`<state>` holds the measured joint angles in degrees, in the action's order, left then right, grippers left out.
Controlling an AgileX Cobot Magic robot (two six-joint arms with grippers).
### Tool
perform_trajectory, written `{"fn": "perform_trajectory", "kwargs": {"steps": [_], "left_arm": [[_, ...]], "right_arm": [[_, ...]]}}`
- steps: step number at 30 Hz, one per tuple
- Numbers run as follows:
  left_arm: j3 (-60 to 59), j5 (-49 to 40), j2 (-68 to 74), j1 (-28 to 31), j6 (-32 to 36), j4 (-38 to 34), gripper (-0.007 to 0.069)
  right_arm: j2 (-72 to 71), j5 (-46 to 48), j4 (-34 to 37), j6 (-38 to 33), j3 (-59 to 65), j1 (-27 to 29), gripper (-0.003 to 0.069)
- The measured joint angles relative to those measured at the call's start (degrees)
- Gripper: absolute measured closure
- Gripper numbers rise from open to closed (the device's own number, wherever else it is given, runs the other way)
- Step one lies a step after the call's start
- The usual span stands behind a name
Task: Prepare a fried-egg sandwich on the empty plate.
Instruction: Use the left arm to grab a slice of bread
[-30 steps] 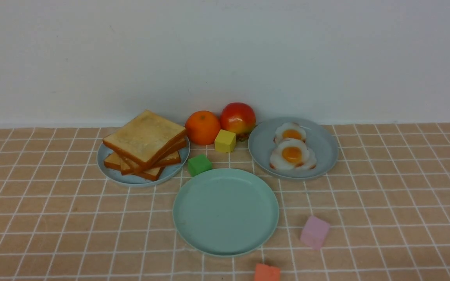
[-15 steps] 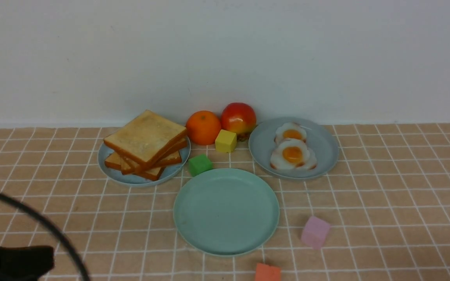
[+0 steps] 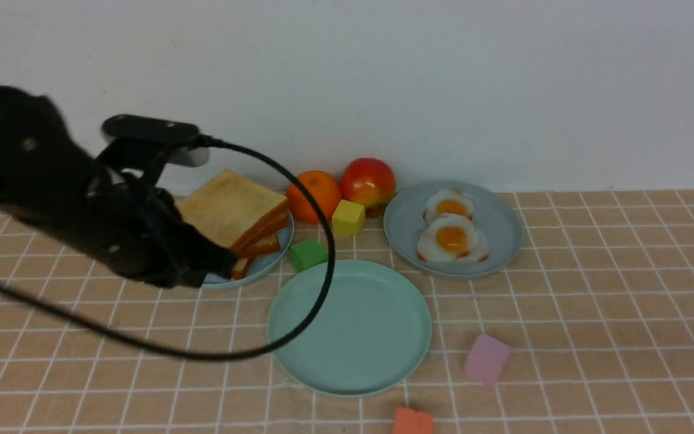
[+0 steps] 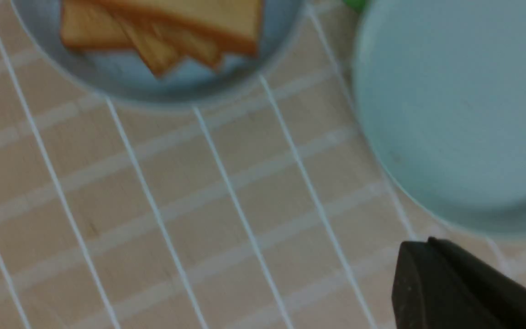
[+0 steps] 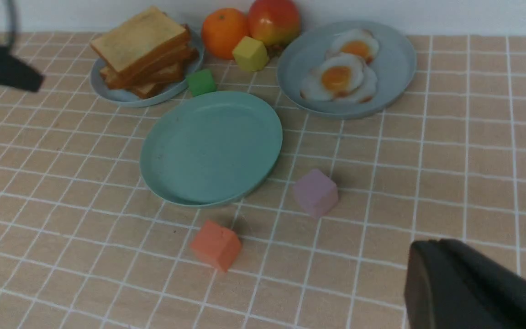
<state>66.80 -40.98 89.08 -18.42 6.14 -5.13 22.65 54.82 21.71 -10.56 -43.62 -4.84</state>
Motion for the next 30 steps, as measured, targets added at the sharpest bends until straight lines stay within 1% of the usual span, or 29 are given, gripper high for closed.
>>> {"fn": "perform_trajectory", "kwargs": {"steps": [1,3,4,5,7,8,9,10,13,15,17,20,23,25,26,27,28,30], "left_arm": [[1.0,0.1,0.6,0.0,0.1,0.3,0.0624],[7.8,0.5,8.6,0.0,1.6,5.5,0.0568],[7.8,0.5,9.1,0.0,1.7,5.9,0.0568],[11.2,0.3,12.9,0.0,1.9,8.9,0.0519],[15.5,-0.4,17.3,0.0,2.0,12.3,0.0422],[17.8,-0.9,19.4,0.0,1.9,13.6,0.0362],[18.1,-0.9,19.7,0.0,1.9,13.6,0.0352],[19.7,-1.1,21.5,0.0,1.9,14.2,0.0284],[20.7,1.1,23.9,0.0,2.0,14.9,0.0159],[20.7,2.9,25.0,0.0,2.2,16.0,0.0117],[20.7,4.6,25.9,0.0,2.3,17.8,0.0102],[20.8,6.5,27.3,0.0,2.3,19.5,0.0103],[21.0,6.8,28.0,0.0,2.3,20.0,0.0125],[21.1,6.8,28.1,0.0,2.1,20.0,0.0188],[21.2,6.8,28.1,0.0,1.7,19.9,0.0237],[21.2,6.8,28.1,0.0,1.8,19.8,0.0246],[21.2,6.6,28.0,-0.1,1.7,19.3,0.034],[21.2,6.3,27.5,-0.3,1.7,18.8,0.0433]], "right_arm": [[0.0,0.1,-0.1,0.0,-0.3,-0.1,0.065],[0.3,0.2,-0.1,-0.2,-2.8,-1.8,0.065],[0.3,0.2,-0.1,-0.2,-2.9,-2.0,0.065],[0.3,0.2,-0.2,-0.2,-3.4,-2.7,0.065],[0.3,0.8,-0.2,-0.2,-3.5,-3.1,0.065],[0.3,1.5,-0.2,-0.2,-3.5,-3.2,0.0648],[0.3,1.6,-0.2,-0.2,-3.5,-3.2,0.0648],[0.3,2.2,-0.2,-0.2,-3.5,-3.2,0.0647],[0.3,2.5,-0.2,0.0,-3.5,-3.2,0.0644],[0.3,2.5,-0.1,0.2,-3.5,-3.2,0.0643],[0.3,2.5,-0.1,0.2,-3.5,-3.2,0.0641],[0.3,2.5,-0.1,0.3,-3.5,-3.2,0.0639],[0.3,2.5,0.0,0.3,-3.5,-3.2,0.0637],[0.3,2.5,0.3,0.3,-3.5,-3.2,0.0637],[0.3,2.4,0.4,0.3,-3.5,-3.2,0.0636],[0.3,2.4,0.4,0.3,-3.5,-3.2,0.0635],[0.3,2.4,0.5,0.3,-3.5,-3.2,0.0633],[0.3,2.4,0.8,0.3,-3.5,-3.2,0.0629]]}}
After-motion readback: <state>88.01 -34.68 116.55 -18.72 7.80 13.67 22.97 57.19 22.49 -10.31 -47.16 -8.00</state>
